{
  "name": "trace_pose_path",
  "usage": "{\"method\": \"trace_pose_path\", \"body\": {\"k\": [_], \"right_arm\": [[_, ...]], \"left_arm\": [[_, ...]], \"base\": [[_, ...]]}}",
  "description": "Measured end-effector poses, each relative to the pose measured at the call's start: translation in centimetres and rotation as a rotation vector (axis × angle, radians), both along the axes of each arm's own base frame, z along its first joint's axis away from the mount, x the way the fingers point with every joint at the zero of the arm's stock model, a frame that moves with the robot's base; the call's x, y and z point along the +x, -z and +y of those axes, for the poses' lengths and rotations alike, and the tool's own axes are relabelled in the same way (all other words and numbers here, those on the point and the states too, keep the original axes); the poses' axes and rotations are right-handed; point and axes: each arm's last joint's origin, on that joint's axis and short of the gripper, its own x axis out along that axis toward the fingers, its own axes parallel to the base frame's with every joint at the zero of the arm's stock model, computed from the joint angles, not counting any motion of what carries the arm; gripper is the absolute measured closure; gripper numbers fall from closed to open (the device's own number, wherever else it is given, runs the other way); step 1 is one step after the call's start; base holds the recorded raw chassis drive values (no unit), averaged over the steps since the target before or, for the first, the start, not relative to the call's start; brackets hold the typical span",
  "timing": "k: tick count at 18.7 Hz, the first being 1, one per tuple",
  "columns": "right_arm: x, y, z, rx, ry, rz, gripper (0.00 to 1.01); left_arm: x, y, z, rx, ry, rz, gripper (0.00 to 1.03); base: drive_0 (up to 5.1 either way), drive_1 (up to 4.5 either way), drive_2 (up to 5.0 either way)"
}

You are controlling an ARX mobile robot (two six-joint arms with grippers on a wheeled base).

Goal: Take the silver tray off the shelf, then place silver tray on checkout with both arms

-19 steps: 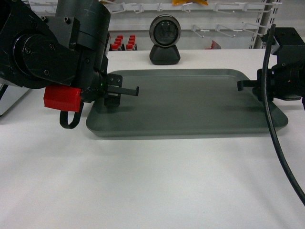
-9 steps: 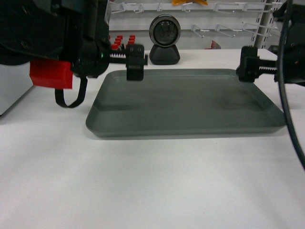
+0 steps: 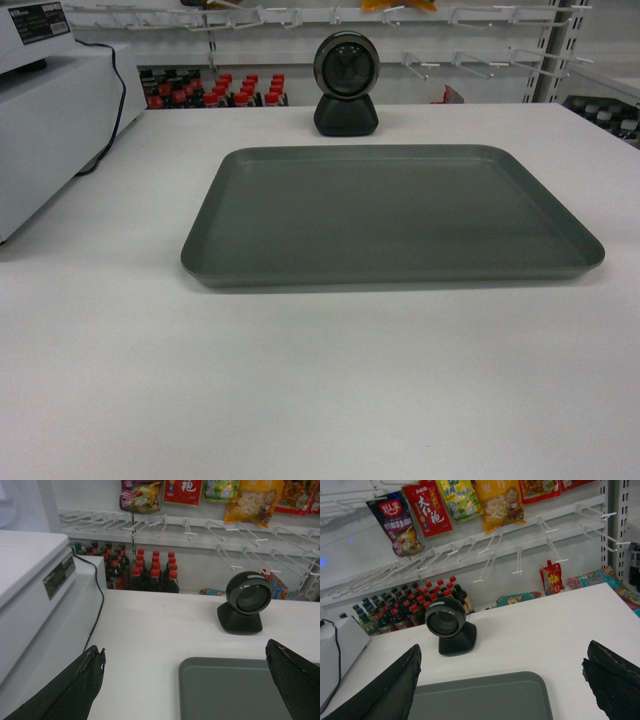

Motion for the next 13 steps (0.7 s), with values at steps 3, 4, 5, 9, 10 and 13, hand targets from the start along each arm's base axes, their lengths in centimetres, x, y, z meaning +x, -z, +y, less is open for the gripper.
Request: {"method": "trace_pose_path", "body": {"k": [3,4,5,9,10,13], "right_arm": [[-1.8,0.2,-0.3,0.006,0.035,0.001,0.03],[-1.9,0.9,-0.6,0.001,0.049,0.024,0.03],[-2.0,1.5,-0.8,-0.001,0.062,0.049,0.03],[-6.3,3.4,-1.7,-0.231,0.143,-0.042,0.36],[-6.6,3.5,-1.7,-0.238,0.144,-0.041,0.37],[-9.9,4.6,-1.8,-0.293,0.142,-0.012,0.61]], "left_arm": [[-1.6,1.0,2.2,0.040,-0.048,0.015,0.05],[-1.8,2.0,2.8,0.051,-0.066,0.048,0.05],[-1.8,2.6,3.5,0.062,-0.087,0.063,0.05],[-6.0,3.4,6.6,0.079,0.044,-0.068,0.39],[-6.2,3.5,6.7,0.079,0.046,-0.068,0.41],[-8.5,5.4,7.6,0.084,0.056,-0.052,0.65]], "base": [[0.0,0.00,0.0],[0.0,0.00,0.0],[0.0,0.00,0.0],[0.0,0.00,0.0],[0.0,0.00,0.0],[0.0,0.00,0.0]]}}
